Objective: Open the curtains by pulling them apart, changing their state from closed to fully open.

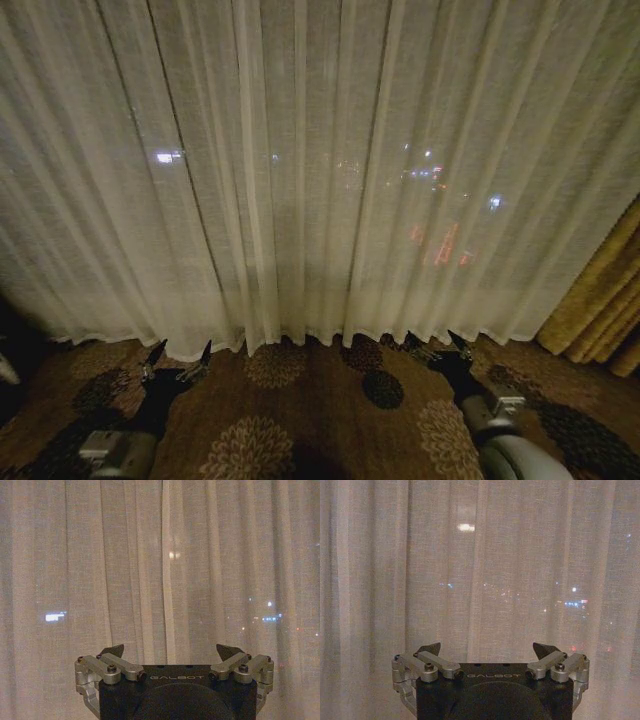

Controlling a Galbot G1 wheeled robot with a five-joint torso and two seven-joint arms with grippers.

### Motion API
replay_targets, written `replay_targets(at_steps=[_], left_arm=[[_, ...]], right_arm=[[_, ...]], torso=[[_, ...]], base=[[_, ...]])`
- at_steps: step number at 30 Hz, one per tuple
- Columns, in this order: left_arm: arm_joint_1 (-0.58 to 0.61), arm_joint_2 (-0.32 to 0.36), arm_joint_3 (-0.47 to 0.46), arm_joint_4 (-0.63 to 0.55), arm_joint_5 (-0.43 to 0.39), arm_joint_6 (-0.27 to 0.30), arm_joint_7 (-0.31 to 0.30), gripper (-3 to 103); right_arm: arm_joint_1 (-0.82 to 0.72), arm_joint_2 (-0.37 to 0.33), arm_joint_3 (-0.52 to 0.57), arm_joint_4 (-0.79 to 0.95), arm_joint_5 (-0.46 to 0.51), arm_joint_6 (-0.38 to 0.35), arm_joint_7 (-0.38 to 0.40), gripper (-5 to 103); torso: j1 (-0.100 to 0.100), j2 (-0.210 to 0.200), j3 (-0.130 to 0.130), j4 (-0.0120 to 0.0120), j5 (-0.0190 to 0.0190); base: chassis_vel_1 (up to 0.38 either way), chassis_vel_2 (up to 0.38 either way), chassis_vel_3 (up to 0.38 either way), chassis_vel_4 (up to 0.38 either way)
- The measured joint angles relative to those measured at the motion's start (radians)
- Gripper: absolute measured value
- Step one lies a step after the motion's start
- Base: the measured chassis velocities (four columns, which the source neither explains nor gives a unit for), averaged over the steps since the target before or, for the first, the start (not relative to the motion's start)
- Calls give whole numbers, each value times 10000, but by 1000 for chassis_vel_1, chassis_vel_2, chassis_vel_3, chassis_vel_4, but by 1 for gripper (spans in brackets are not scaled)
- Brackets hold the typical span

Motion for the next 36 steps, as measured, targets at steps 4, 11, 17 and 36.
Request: replay_targets(at_steps=[4, 11, 17, 36], left_arm=[[6, 19, -60, 15, -64, -60, 22, 100], [133, 33, -360, 114, -282, -383, 278, 100], [261, -9, -419, 146, -335, -592, 334, 100], [661, -155, -570, 7, -396, -1063, 565, 100]], right_arm=[[29, 35, -32, -18, -2, 7, -1, 100], [197, 105, -85, -44, -45, 9, 20, 100], [164, 114, -142, -27, -151, 10, 21, 100], [103, 138, -316, 130, -214, 11, -37, 100]], torso=[[0, 0, 0, -1, -1], [0, 0, 0, 0, 0], [0, 1, 0, 0, 0], [-1, 0, -1, 0, 1]], base=[[0, 0, 0, 0], [-5, 114, 16, -108], [-11, 238, 4, -234], [-4, 206, 3, -202]])
